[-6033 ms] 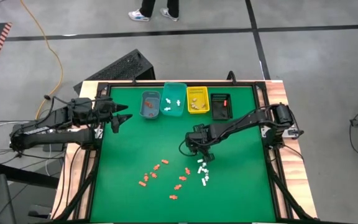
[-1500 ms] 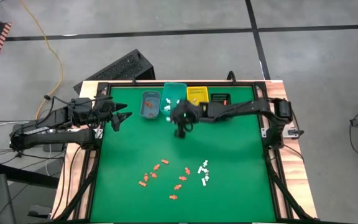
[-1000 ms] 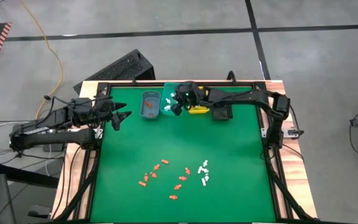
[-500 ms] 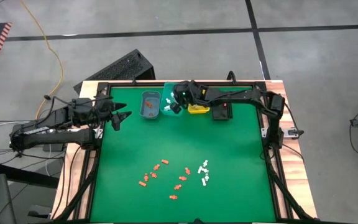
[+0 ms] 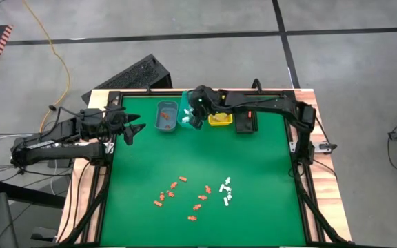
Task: Sort Halloween decoration
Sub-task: Put the white skeleton toy into the blue transparent bin
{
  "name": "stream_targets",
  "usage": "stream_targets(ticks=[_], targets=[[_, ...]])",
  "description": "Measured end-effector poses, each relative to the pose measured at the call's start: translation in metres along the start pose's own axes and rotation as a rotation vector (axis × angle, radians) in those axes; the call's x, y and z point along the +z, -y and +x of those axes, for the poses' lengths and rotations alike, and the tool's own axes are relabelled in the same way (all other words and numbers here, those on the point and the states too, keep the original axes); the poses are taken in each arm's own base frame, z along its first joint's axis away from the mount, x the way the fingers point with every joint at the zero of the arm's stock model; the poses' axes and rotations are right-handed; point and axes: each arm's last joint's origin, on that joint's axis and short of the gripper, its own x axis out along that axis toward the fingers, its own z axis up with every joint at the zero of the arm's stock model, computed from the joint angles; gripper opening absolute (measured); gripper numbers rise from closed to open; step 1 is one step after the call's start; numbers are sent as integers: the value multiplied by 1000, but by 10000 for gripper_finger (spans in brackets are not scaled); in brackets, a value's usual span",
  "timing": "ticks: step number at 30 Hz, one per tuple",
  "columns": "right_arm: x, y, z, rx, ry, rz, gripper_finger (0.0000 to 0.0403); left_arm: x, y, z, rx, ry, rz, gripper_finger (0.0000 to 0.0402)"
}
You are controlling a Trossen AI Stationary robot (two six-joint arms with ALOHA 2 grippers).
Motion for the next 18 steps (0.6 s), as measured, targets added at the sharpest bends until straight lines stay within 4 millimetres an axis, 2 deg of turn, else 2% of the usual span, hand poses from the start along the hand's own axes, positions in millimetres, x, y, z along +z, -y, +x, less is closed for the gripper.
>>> stream_targets(ticks=[4,7,12,18], targets=[[1,-23,-16,84,-98,-96,128,0,0,0,0,0,15,261],[-5,-44,-27,171,-198,-147,128,0,0,0,0,0,16,261],[-32,-83,-43,240,-426,-208,128,0,0,0,0,0,16,261],[-69,-132,-60,271,-607,-290,128,0,0,0,0,-1,16,261]])
